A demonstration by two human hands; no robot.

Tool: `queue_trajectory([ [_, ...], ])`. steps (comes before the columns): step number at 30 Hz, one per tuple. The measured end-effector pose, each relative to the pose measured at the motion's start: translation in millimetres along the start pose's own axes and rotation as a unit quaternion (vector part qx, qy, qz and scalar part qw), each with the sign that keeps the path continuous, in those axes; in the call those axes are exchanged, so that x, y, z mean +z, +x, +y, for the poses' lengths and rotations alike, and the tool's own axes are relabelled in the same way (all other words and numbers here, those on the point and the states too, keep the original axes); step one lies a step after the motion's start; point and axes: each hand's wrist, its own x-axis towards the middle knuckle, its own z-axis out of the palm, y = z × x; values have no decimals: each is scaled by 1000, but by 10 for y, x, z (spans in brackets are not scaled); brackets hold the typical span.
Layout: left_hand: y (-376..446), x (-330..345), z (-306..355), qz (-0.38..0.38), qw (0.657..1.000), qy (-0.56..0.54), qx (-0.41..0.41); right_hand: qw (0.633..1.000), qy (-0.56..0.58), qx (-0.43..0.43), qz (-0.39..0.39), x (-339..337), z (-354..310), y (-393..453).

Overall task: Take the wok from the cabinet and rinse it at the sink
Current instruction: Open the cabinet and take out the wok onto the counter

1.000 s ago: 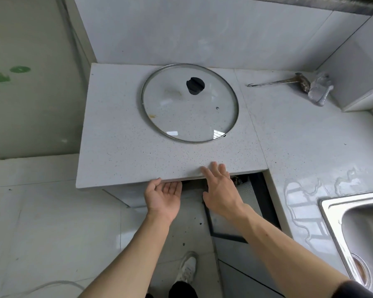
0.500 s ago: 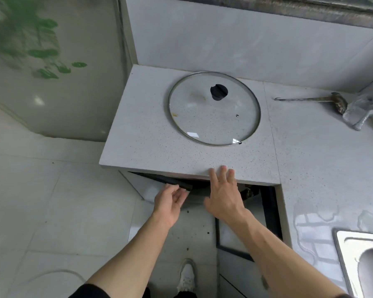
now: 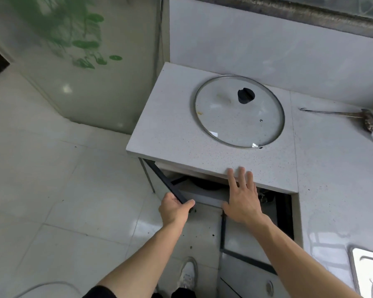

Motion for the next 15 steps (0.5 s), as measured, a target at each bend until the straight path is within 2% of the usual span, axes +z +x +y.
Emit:
queue_trajectory([
  [2,-18,-63,-79,6,999,34,16,1000,19,1,-1,-7,7,-3],
  [5,-67,-216,-137,-4,997,74,24,999,35,6,38,-29,-12,-10],
  [7,-116,-344,-195,12,986,143,86,997,47,15,52,-24,-108,-16],
  [11,-203,-637,-360,35,918,276,284,993,93,-34,62,90,-443,-62],
  [15,-165,-960,-453,5,867,379,323,990,102,-78,58,202,-743,-99],
])
